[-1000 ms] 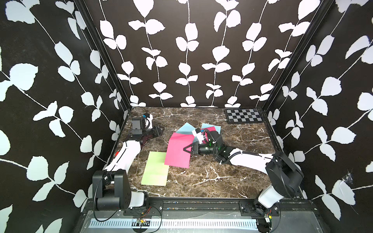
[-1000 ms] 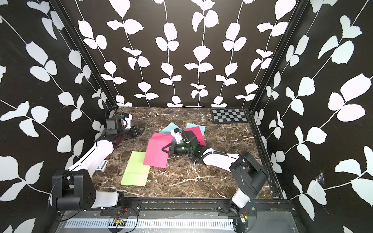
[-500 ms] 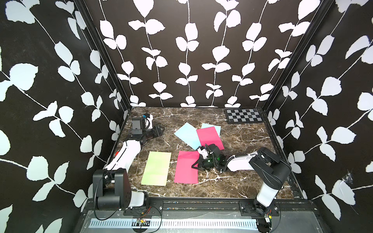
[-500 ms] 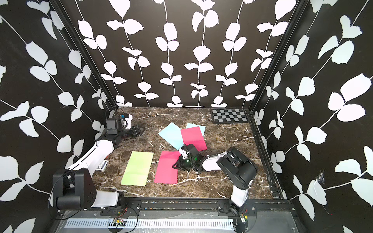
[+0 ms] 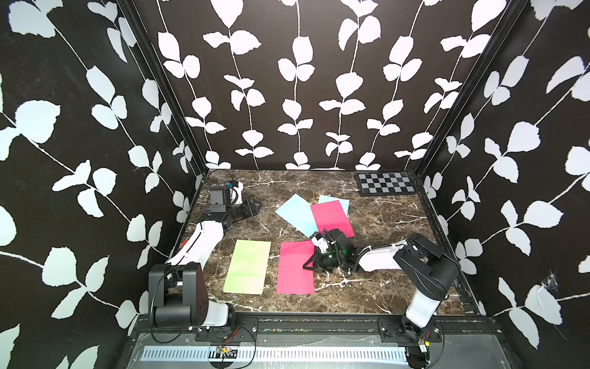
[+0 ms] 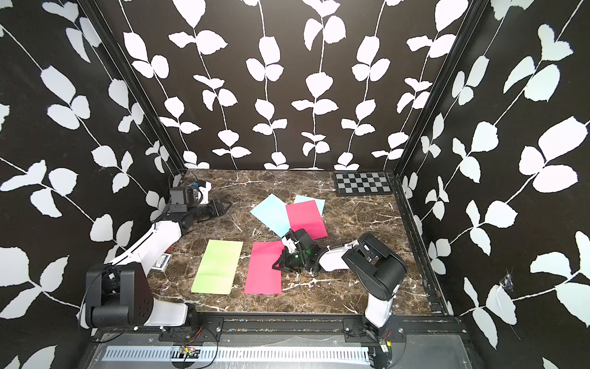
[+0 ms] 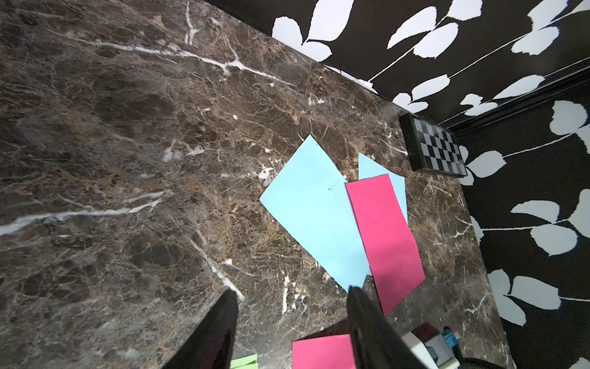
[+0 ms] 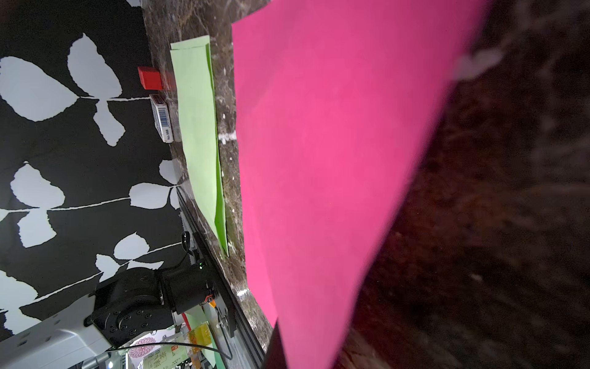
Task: Sort the scattered colored papers by color
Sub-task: Place the colored paper at the center of the board.
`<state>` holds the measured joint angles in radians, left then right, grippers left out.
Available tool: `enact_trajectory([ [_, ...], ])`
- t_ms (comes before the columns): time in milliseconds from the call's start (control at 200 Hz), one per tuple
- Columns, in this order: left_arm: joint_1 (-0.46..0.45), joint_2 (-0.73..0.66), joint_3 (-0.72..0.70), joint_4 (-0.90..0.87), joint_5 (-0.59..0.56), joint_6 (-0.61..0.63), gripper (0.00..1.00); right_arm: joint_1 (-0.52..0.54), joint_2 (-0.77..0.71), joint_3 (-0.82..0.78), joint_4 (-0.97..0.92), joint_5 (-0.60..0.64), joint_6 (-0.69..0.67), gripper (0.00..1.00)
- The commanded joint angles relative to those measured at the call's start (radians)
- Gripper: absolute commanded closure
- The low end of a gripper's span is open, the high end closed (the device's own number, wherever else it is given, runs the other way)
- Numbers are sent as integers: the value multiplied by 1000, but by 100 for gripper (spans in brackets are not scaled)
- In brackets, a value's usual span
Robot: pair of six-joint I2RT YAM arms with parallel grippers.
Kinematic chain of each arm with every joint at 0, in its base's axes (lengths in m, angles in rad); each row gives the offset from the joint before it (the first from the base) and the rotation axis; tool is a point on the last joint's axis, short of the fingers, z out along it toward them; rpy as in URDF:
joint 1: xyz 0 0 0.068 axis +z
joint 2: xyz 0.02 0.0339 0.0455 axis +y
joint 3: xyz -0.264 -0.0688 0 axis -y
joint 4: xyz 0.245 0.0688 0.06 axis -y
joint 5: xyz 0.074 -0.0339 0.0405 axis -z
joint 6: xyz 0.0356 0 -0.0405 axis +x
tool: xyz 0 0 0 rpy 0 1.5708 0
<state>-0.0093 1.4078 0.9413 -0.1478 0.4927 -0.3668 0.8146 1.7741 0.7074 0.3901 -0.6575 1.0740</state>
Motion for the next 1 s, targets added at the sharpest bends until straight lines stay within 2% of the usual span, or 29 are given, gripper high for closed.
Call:
enact_trajectory([
  [0, 8, 5, -12, 21, 27, -3, 43, 16, 18, 35, 14, -6, 7, 100],
  [200, 8, 14, -15, 25, 44, -7, 43, 24, 29, 39, 38, 4, 30, 100],
  [290, 8, 16, -17, 25, 48, -4, 43, 24, 19, 37, 32, 15, 32, 95],
  [410, 8, 17, -22, 28, 52, -5, 43, 24, 5, 40, 18, 34, 28, 82],
  [495, 8, 17, -26, 34, 58, -9, 43, 24, -9, 45, -11, 53, 26, 69],
  [585, 8, 17, -30, 41, 63, -12, 42, 25, -40, 55, -78, 88, 6, 63],
  [725, 8, 19, -32, 46, 66, -12, 42, 26, -107, 96, -284, 174, -58, 51],
  [830, 8, 22, -36, 56, 74, -16, 42, 26, -148, 123, -435, 250, -96, 35],
  [995, 8, 29, -35, 65, 88, -21, 42, 26, -183, 122, -521, 289, -94, 29],
])
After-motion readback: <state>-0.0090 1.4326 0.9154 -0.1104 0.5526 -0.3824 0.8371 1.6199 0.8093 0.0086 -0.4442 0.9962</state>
